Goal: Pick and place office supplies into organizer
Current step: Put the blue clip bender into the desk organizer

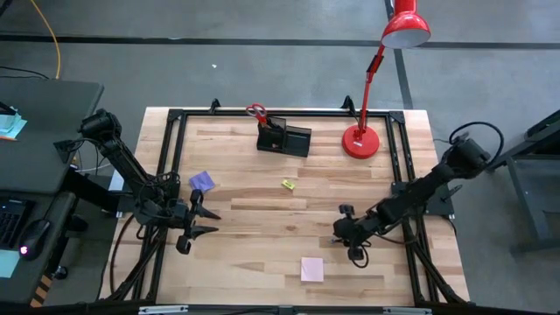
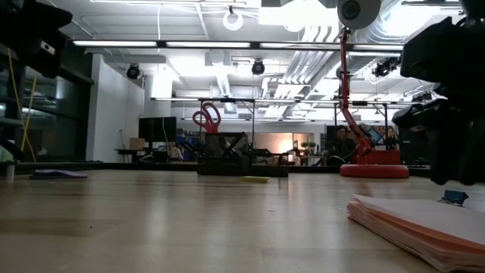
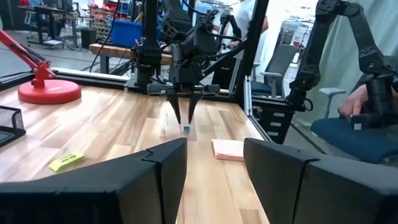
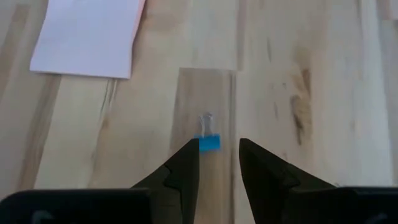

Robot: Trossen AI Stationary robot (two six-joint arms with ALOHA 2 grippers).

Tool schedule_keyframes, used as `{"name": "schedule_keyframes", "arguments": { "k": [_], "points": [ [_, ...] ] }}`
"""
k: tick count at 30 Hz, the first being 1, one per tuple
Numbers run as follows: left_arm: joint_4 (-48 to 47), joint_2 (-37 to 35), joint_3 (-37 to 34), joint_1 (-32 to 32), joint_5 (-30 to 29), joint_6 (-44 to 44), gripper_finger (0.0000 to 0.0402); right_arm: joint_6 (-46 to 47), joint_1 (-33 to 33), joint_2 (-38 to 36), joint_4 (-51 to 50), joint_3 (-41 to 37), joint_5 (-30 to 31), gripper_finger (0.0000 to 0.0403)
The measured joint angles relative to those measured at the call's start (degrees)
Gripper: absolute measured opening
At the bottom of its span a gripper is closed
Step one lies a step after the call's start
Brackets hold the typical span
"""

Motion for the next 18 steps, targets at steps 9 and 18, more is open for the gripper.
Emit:
{"name": "schedule_keyframes", "arguments": {
  "k": [9, 18],
  "points": [
    [-0.58, 0.00, 0.00, -0.01, 0.06, -1.18, 0.0150, -1.30, 0.02, 4.19, 2.52, 0.59, -1.49, 0.0108],
    [-0.93, 0.00, 0.00, 0.00, 0.07, -1.53, 0.0150, -1.05, 0.02, 4.19, 2.50, 0.59, -1.55, 0.0108]
  ]
}}
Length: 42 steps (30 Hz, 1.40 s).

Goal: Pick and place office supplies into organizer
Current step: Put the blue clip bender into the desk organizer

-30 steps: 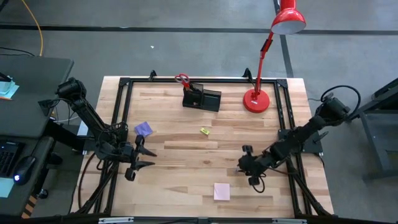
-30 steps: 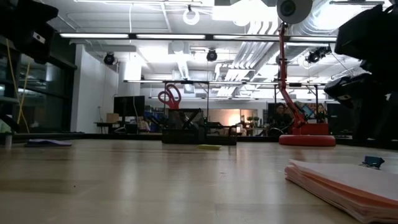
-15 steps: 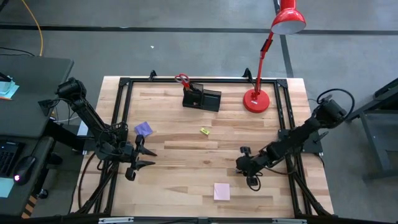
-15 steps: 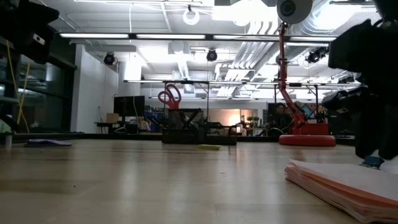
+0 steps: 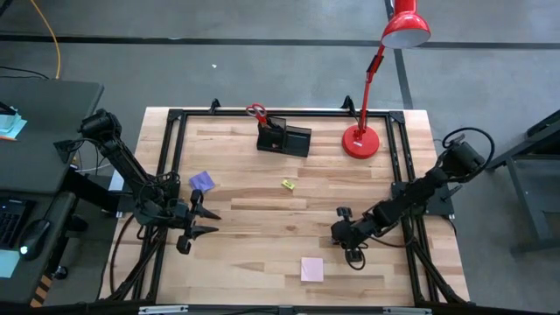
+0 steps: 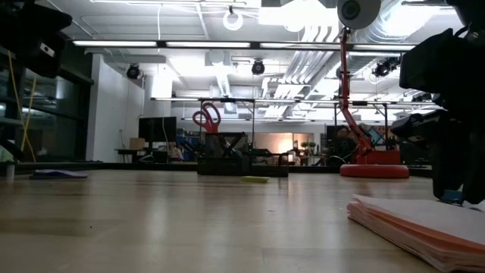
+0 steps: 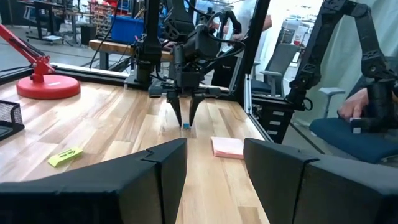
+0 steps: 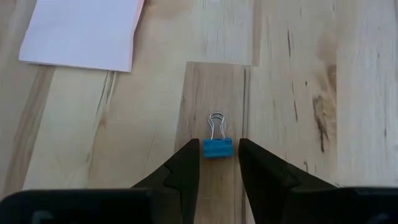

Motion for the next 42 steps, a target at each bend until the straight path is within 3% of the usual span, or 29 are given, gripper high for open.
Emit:
{"name": "schedule_keyframes", "arguments": {
  "k": [5, 13, 20, 24, 29, 33, 42],
  "points": [
    [-0.14, 0.00, 0.00, 0.00, -0.28, 0.01, 0.0150, 0.90, 0.02, 0.44, 0.17, 0.02, 0.98, 0.0095],
    [-2.26, 0.00, 0.00, 0.00, -0.35, -1.53, 0.0150, 1.37, 0.02, 2.18, 4.34, 0.11, 1.61, 0.0025],
    [-2.60, 0.00, 0.00, 0.00, -0.41, -2.10, 0.0150, -3.44, -1.13, 2.03, 8.38, -0.02, 6.09, 0.0041],
    [-2.62, 0.00, 0.00, 0.00, -0.50, -2.10, 0.0150, -3.49, -3.70, 2.03, 11.91, -0.02, 6.46, 0.0043],
    [-3.04, 0.00, 0.00, 0.00, -1.59, -2.10, 0.0150, -5.11, -8.23, 1.99, 22.96, -0.02, 13.65, 0.0032],
    [-3.00, 0.00, 0.00, -0.01, -1.75, -1.79, 0.0150, -4.60, -13.98, 1.97, 31.19, 0.12, 12.01, 0.0039],
    [-3.89, 0.00, 0.00, -0.02, -0.20, -3.80, 0.0150, -9.61, -24.55, 5.54, 28.51, 12.85, 9.65, 0.0026]
  ]
}}
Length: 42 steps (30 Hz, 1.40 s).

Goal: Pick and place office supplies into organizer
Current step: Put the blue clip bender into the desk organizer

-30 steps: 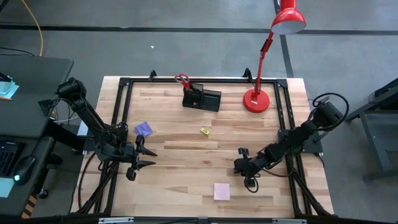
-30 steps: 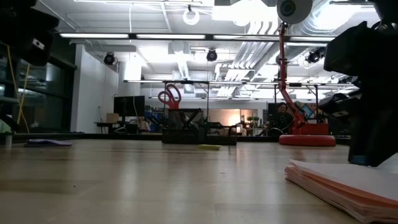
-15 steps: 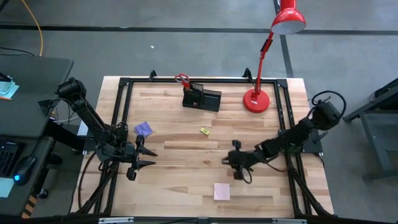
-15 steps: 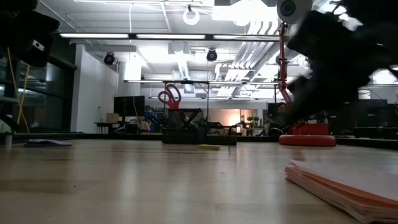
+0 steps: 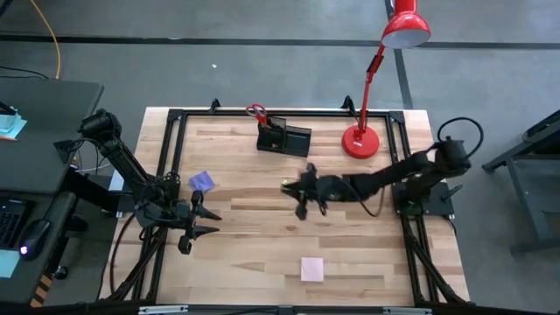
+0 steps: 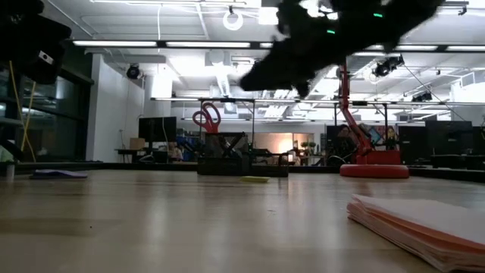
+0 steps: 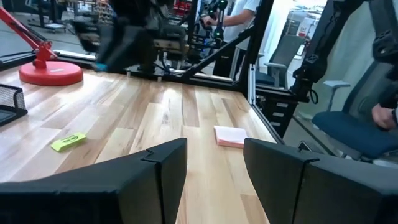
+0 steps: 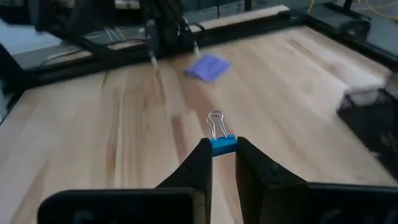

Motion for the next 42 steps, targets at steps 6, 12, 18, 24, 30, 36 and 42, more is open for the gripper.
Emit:
{"name": "schedule_keyframes", "arguments": {
  "k": [6, 12, 18, 24, 30, 36, 42],
  "points": [
    [0.03, 0.00, 0.00, -0.02, -0.08, -0.50, 0.0150, -2.33, -7.33, 6.43, -16.61, 14.07, -1.20, 0.0034],
    [0.02, 0.00, 0.00, -0.02, 0.39, -1.20, 0.0150, -4.51, -14.93, 14.95, -23.73, 24.44, -3.31, 0.0030],
    [-0.36, 0.00, 0.00, -0.02, 2.46, -2.16, 0.0150, -5.28, -20.53, 19.61, -27.74, 31.62, -3.07, 0.0035],
    [-0.55, 0.00, 0.00, -0.02, 2.42, -2.10, 0.0150, -2.94, -24.36, 20.17, -31.53, 33.55, -4.80, 0.0034],
    [-0.80, 0.00, 0.00, 0.00, 2.26, -1.97, 0.0150, -1.85, -26.20, 21.17, -34.21, 31.84, -6.55, 0.0039],
    [-0.72, 0.00, 0.00, 0.00, 2.11, -1.56, 0.0150, -2.95, -25.97, 23.43, -32.42, 31.63, -5.55, 0.0031],
    [-0.39, 0.00, 0.00, 0.02, 1.71, -0.63, 0.0150, -3.00, -25.99, 24.14, -32.28, 31.63, -5.23, 0.0037]
  ]
}}
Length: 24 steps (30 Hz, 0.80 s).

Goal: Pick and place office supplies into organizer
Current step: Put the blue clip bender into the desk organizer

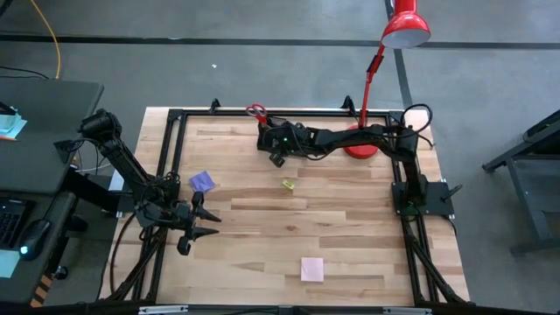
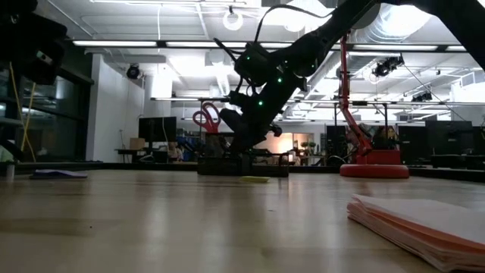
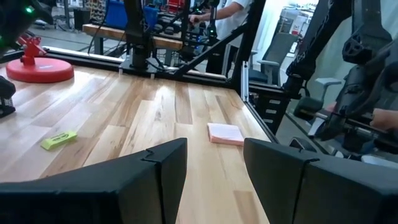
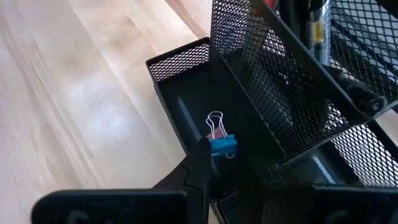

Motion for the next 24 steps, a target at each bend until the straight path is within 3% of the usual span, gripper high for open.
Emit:
{"name": "schedule_keyframes", "arguments": {
  "k": [24],
  "points": [
    [-0.87, 0.00, 0.00, -0.02, 0.02, -0.02, 0.0150, -1.35, -0.52, 0.02, 3.72, -0.09, -4.49, 0.0091]
  ]
}}
